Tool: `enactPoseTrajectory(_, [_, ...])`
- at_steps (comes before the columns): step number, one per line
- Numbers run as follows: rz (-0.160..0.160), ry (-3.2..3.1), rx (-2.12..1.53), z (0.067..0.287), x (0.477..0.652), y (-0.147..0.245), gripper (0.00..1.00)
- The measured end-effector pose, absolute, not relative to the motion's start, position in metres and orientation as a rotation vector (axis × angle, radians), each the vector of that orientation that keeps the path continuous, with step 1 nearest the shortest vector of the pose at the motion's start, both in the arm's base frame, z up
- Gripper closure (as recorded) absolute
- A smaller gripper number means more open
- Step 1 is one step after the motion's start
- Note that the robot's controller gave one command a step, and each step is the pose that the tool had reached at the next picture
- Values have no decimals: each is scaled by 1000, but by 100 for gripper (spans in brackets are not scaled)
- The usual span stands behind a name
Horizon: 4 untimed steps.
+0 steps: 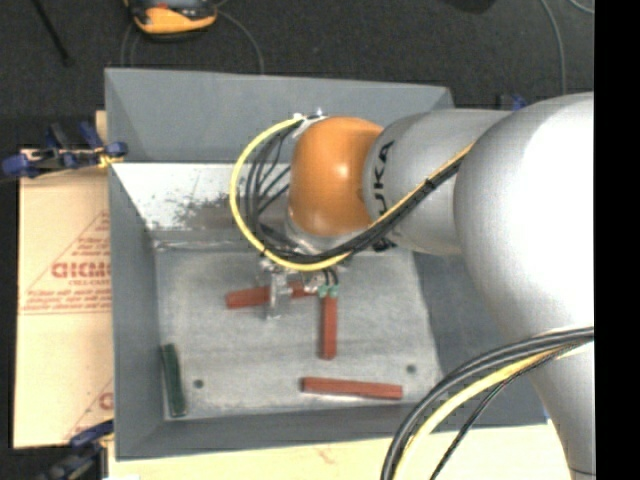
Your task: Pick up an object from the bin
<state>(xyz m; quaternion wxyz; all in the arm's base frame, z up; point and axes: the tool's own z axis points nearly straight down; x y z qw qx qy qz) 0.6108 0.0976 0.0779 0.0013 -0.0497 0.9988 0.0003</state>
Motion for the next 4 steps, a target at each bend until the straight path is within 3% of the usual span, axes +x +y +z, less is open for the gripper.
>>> enactPoseTrajectory(2, [1,3138,-155,81,610,97,100])
enactPoseTrajectory(4, [0,3138,-156,118,610,97,100])
